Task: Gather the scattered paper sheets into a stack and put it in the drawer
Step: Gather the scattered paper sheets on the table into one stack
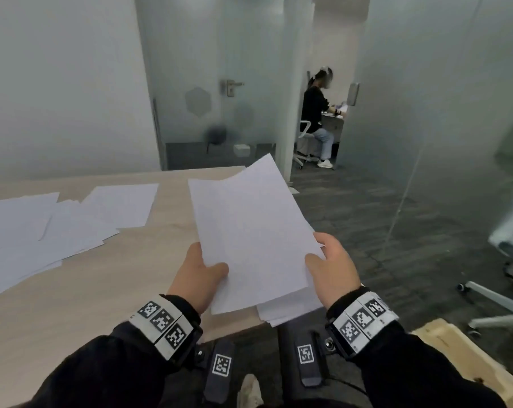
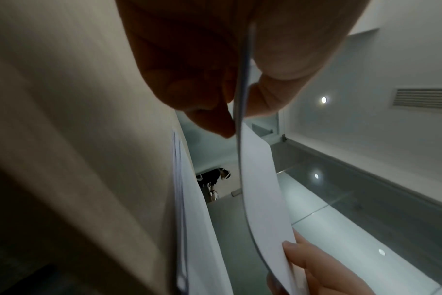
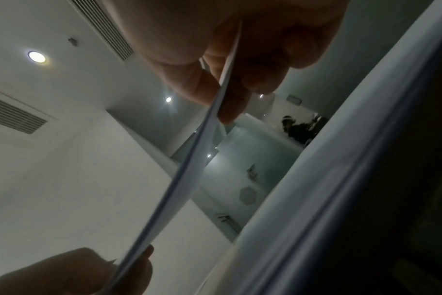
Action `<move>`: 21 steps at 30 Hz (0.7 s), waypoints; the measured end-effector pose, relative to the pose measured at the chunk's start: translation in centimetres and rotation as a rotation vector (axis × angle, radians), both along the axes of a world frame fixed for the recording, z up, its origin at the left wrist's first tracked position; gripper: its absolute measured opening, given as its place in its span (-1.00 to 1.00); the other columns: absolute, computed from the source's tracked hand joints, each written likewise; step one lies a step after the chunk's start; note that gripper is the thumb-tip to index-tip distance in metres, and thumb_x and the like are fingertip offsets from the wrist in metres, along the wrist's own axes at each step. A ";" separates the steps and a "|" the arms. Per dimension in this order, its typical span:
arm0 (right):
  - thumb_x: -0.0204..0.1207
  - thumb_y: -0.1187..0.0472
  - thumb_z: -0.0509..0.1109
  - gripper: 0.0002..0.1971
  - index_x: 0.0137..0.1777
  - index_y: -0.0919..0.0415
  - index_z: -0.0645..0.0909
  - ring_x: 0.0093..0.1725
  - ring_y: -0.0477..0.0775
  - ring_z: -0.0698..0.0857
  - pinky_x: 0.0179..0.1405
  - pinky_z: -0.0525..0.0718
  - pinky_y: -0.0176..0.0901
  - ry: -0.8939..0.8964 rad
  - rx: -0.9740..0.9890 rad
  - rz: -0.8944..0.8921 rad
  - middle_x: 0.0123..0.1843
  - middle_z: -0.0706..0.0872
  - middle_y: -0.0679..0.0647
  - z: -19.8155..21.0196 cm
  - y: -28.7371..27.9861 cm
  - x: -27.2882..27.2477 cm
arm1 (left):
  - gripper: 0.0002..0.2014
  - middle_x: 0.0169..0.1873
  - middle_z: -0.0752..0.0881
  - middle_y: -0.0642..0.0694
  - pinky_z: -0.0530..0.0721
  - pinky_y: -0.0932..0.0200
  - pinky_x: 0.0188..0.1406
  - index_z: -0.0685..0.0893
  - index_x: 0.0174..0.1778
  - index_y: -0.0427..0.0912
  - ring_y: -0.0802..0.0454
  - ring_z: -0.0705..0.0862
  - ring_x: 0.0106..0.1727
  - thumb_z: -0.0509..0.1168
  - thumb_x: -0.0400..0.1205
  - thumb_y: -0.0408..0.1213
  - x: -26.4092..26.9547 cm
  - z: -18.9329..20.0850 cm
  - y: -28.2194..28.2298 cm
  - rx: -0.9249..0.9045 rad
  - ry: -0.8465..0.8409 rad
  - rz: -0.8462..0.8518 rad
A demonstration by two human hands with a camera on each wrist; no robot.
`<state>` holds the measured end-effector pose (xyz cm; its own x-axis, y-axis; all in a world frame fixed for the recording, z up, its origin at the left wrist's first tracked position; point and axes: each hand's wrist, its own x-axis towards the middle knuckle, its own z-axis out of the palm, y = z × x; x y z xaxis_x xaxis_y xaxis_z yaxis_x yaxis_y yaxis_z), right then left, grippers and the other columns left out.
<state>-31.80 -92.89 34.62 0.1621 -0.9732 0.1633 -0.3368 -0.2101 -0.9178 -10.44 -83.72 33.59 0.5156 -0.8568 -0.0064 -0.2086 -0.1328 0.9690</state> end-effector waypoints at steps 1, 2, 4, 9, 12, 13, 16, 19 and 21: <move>0.52 0.30 0.23 -0.61 0.23 -0.15 0.59 0.00 -0.28 0.67 -0.17 0.57 -0.31 0.016 0.007 -0.029 0.07 0.70 -0.29 -0.4 -0.6 -1.0 | -0.46 0.09 0.77 -0.03 0.76 -0.20 0.11 0.37 0.45 0.03 -0.10 0.78 0.03 0.36 0.57 -0.36 -0.7 -0.1 -0.6 0.019 -0.033 -0.027; 0.51 0.29 0.24 -0.61 0.23 -0.14 0.60 0.01 -0.23 0.69 -0.15 0.60 -0.26 0.038 0.011 -0.051 0.07 0.71 -0.28 -0.8 -1.1 -2.0 | -0.37 0.02 0.80 -0.01 0.78 -0.13 0.04 0.31 0.51 0.09 -0.07 0.79 -0.02 0.37 0.56 -0.35 -1.3 -0.2 -1.1 0.035 -0.063 -0.057; 0.50 0.27 0.24 -0.62 0.21 -0.16 0.62 0.03 -0.17 0.70 -0.08 0.65 -0.14 0.093 0.022 -0.084 0.03 0.72 -0.31 -1.7 -2.0 -3.6 | -0.21 -0.11 0.81 0.05 0.74 0.09 -0.12 0.19 0.63 0.18 0.02 0.79 -0.11 0.39 0.54 -0.34 -2.5 -0.5 -2.0 0.059 -0.146 -0.104; 0.36 0.05 0.20 -0.65 0.12 -0.28 0.61 -0.02 -0.01 0.73 0.17 0.67 0.10 0.286 0.066 -0.135 -0.07 0.76 -0.29 -3.4 -3.6 -5.9 | -0.47 -0.14 0.73 0.01 0.72 0.05 0.02 0.51 0.47 0.13 0.04 0.75 -0.10 0.42 0.56 -0.18 -4.5 -1.5 -3.2 0.181 -0.332 -0.147; 0.46 0.02 0.25 -0.72 0.14 -0.30 0.58 0.08 0.05 0.66 0.26 0.45 0.07 0.395 0.077 -0.183 0.00 0.72 -0.28 -3.7 -4.1 -6.5 | -0.70 -0.06 0.72 0.10 0.79 -0.02 0.01 0.66 0.18 0.16 0.07 0.77 -0.12 0.42 0.53 -0.03 -4.9 -2.1 -3.4 0.253 -0.403 -0.165; 0.49 -0.01 0.27 -0.69 0.22 -0.29 0.58 0.12 0.04 0.63 0.25 0.41 0.08 0.424 0.066 -0.205 0.03 0.68 -0.26 -3.9 -4.2 -6.7 | -0.69 -0.01 0.70 0.11 0.78 -0.03 0.02 0.64 0.15 0.20 0.07 0.77 -0.08 0.41 0.50 0.06 -5.0 -2.2 -3.3 0.261 -0.445 -0.161; 0.50 -0.08 0.30 -0.63 0.33 -0.28 0.55 0.21 0.01 0.57 0.30 0.43 0.10 0.432 0.052 -0.232 0.16 0.59 -0.23 -4.6 -4.5 -7.1 | -0.42 0.30 0.51 0.12 0.53 -0.08 0.40 0.51 0.35 0.31 0.01 0.56 0.36 0.28 0.41 0.37 -5.1 -2.7 -2.8 0.338 -0.673 -0.112; 0.42 -0.16 0.28 -0.57 0.31 -0.24 0.56 0.27 0.01 0.61 0.39 0.48 0.16 0.351 0.098 -0.172 0.27 0.63 -0.23 -5.8 -4.7 -7.2 | -0.10 0.65 0.24 0.07 0.18 -0.19 0.59 0.21 0.62 0.27 -0.06 0.19 0.69 0.16 0.37 0.55 -5.7 -2.8 -1.5 0.433 -0.797 -0.132; 0.41 -0.12 0.29 -0.56 0.32 -0.17 0.58 0.28 0.01 0.63 0.40 0.52 0.08 0.239 0.109 -0.126 0.31 0.67 -0.15 -6.3 -4.6 -7.0 | 0.06 0.69 0.15 0.06 0.04 -0.19 0.65 0.08 0.67 0.24 -0.05 0.02 0.74 0.08 0.27 0.65 -6.2 -3.0 -0.8 0.461 -0.870 -0.190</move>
<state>-38.82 -97.51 28.30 0.0601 -0.9978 0.0281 -0.5634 -0.0571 -0.8242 -16.63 -84.51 30.56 0.3534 -0.9344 -0.0440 -0.8772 -0.3474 0.3314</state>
